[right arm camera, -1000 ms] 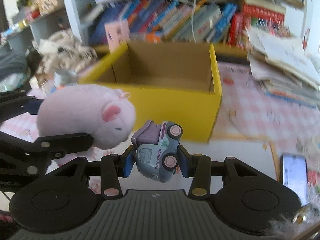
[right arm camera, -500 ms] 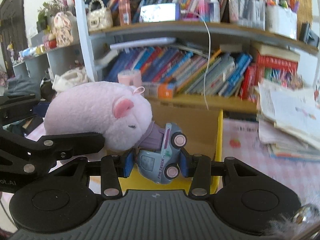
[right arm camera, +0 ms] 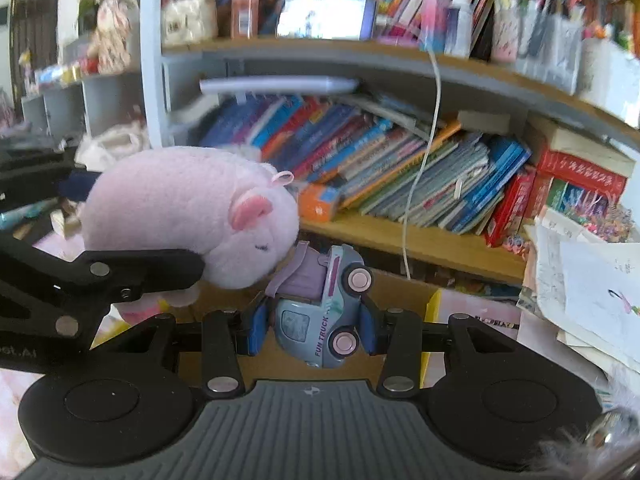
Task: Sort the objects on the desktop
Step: 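Lower the pig into the box and open the left tool while the right tool releases the truck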
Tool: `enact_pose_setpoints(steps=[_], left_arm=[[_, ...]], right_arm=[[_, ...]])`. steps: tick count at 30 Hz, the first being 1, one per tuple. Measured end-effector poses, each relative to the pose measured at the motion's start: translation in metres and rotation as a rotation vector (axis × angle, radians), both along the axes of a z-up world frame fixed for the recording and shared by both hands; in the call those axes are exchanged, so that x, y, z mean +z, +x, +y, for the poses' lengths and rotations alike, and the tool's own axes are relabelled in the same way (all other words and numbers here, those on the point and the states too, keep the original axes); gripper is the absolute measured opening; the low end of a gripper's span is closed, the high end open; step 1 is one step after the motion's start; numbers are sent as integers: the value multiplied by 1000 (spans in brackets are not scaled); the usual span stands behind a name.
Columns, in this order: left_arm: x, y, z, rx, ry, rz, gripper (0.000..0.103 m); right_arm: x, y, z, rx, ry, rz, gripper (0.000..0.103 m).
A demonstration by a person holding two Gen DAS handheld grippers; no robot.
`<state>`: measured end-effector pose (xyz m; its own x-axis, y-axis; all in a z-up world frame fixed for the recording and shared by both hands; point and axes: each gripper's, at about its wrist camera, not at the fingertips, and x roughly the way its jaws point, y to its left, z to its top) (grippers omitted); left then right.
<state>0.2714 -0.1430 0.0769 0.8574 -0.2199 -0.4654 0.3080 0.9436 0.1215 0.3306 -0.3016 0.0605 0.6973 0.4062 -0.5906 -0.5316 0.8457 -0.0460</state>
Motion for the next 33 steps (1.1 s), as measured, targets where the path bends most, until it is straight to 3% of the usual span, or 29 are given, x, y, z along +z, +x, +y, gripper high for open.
enact_pose_setpoints(steps=[8,16,33], left_arm=[[-40,30,-10,-32,109,126,72],[-71,41,-17,-86,212,217,72],[-92,49,-3,-35,138,355,73]], right_arm=[[-47,37,17,114,-200,124,42],[-86,45,32,225,-355,221,42],[-93,50,36,279,-385,319,42]])
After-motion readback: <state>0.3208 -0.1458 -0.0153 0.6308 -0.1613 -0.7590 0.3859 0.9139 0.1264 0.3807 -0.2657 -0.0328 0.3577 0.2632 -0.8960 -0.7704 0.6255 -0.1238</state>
